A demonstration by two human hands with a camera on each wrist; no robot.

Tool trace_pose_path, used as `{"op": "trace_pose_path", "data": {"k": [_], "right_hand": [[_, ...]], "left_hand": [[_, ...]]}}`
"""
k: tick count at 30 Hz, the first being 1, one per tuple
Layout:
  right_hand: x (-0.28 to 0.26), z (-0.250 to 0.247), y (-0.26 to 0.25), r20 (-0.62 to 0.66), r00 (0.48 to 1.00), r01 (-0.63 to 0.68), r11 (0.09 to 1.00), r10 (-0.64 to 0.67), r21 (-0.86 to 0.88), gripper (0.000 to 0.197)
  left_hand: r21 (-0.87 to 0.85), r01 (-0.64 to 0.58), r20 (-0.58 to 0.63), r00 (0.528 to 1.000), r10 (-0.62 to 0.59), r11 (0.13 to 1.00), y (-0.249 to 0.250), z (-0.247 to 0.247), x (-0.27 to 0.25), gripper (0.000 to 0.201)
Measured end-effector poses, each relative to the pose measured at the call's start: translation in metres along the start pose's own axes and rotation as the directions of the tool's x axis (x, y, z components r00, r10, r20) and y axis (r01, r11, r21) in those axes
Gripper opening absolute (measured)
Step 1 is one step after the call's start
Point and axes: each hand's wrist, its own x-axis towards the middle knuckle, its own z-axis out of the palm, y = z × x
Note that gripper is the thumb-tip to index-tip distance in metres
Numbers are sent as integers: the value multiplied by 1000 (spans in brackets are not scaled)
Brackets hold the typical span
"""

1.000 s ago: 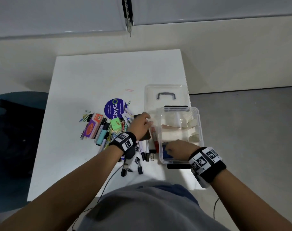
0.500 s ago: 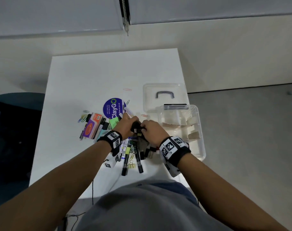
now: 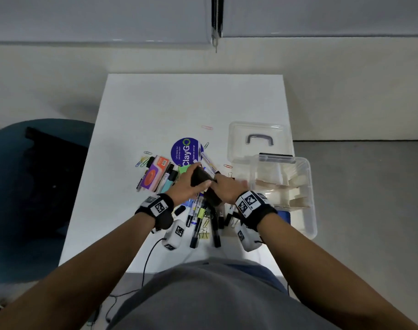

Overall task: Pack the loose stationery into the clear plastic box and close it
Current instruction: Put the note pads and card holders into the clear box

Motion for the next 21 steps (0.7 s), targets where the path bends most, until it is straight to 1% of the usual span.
{"op": "trace_pose_path", "data": {"k": [1,2,4,5,6,8,9,10,12,14,15,17,18,19,21], "right_hand": [[5,3,-1,30,1000,-6,1000,5,19,33],[7,6,-1,42,999,-14,999,12,44,40],[5,8,-1,94,993,-79,993,71,82,62],[7,10,1,94,993,-84,989,72,124,65],[7,12,1,79,995,-78,983,66,166,60],[9,13,0,79,994,-94,938,72,333,42],[8,16,-2,62,993,-119,875,102,469,38],[9,17,-3,36,992,-123,839,122,530,35],[9,19,-4,35,990,-130,790,136,600,23],[7,18,-4,33,989,-135,772,147,622,16],[8,17,-2,35,988,-138,778,148,614,18],[10,17,3,11,985,-146,810,170,567,31],[9,17,3,-7,982,-154,818,190,554,37],[8,17,4,-22,978,-162,816,209,555,42],[7,20,3,-44,976,-159,836,214,525,43]], "left_hand": [[-25,3,-1,1000,-3,1000,-2,3,0,72],[-40,0,-5,1000,0,999,-4,4,0,72],[-19,-31,-37,999,31,999,-8,1,2,61],[5,-56,-64,996,56,998,-12,-2,4,54],[19,-81,-91,992,82,997,-15,-4,5,48],[41,-112,-149,982,117,993,-21,-7,9,39],[73,-115,-174,977,127,991,-23,-8,10,36],[106,-106,-197,972,125,989,-25,-8,11,33],[155,-47,-245,966,84,987,-25,-10,14,28],[293,21,-290,955,68,956,-27,-18,16,29],[399,51,-317,945,85,916,-29,-24,17,32],[573,81,-364,917,165,816,-36,-42,19,35],[619,110,-402,895,193,778,-39,-52,21,36],[640,161,-450,871,196,751,-41,-62,23,39],[633,294,-529,840,123,716,-48,-78,27,48]]}}
